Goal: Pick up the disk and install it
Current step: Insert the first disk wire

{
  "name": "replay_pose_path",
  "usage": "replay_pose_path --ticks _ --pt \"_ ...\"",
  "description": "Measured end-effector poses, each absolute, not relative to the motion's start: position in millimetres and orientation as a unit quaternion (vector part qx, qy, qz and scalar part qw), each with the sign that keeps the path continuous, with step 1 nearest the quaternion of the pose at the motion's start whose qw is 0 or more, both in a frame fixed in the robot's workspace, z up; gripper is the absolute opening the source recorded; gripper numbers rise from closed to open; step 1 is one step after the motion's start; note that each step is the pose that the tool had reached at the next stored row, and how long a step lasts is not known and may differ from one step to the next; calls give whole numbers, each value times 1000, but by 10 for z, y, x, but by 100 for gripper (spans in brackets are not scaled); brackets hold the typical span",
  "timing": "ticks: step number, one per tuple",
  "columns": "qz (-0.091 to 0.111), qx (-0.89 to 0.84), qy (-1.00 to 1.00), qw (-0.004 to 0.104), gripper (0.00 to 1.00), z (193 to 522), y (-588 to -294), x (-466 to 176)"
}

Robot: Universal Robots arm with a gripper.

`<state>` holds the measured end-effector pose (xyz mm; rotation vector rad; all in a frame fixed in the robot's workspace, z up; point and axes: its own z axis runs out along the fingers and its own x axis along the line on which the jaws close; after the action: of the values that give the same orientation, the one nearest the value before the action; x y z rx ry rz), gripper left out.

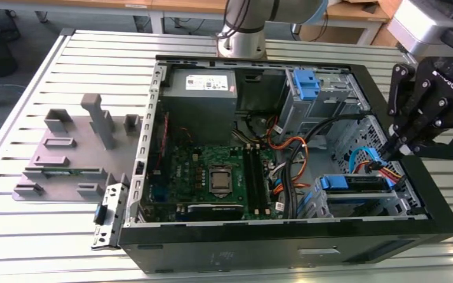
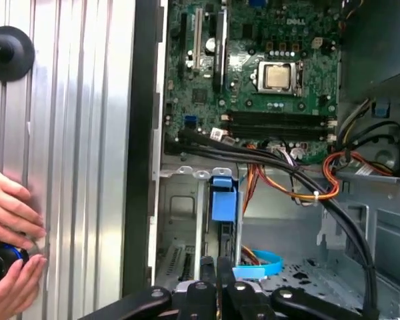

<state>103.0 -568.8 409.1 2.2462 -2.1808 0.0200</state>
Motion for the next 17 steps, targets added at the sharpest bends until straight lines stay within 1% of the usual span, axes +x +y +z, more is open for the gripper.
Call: replay_pose_path --ticks 3,17 --pt "7 717 -697 5 16 4068 -5595 1027" --pt "6 717 -697 4 16 4052 -5595 1023"
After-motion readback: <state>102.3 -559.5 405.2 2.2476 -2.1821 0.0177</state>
